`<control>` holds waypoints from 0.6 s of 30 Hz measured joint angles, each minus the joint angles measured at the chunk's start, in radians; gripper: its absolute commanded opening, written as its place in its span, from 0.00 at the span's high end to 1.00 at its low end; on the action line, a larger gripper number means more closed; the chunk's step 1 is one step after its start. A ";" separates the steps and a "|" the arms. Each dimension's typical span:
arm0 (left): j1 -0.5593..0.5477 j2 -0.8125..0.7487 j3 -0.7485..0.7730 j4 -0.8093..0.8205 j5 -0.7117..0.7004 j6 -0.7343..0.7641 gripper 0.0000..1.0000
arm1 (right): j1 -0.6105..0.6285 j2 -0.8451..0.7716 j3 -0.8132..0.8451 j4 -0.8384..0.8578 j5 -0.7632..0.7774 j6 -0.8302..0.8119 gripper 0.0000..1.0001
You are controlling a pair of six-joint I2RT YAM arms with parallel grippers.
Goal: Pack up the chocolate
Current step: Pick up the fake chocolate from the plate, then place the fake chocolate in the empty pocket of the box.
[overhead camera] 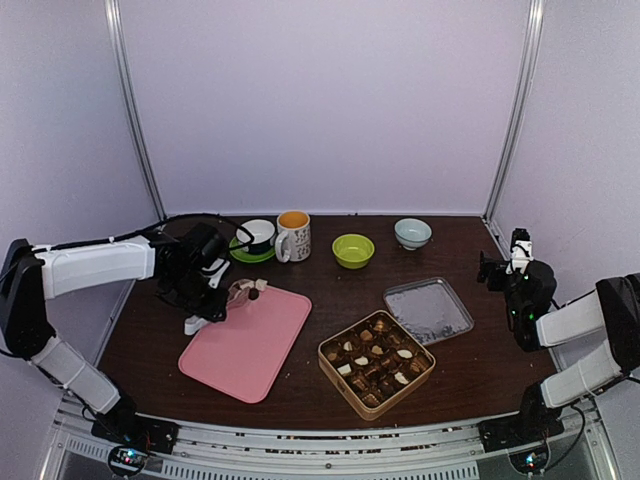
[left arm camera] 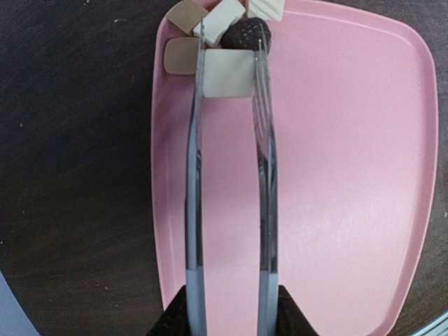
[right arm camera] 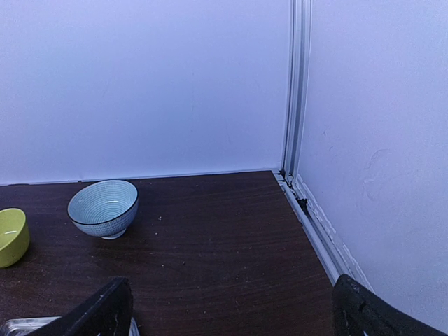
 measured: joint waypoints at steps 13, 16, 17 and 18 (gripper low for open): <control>0.000 -0.330 0.037 -0.109 0.096 0.000 0.71 | 0.000 0.000 0.000 0.000 0.000 0.000 0.00; 0.000 -0.342 0.037 -0.119 0.138 0.000 0.71 | 0.000 0.000 0.000 0.000 0.000 0.000 0.00; 0.000 -0.345 0.037 -0.122 0.148 0.000 0.71 | 0.000 0.000 0.000 0.000 0.000 0.000 0.00; 0.000 -0.349 0.037 -0.124 0.161 0.000 0.71 | 0.000 0.000 0.000 0.000 0.000 0.000 0.00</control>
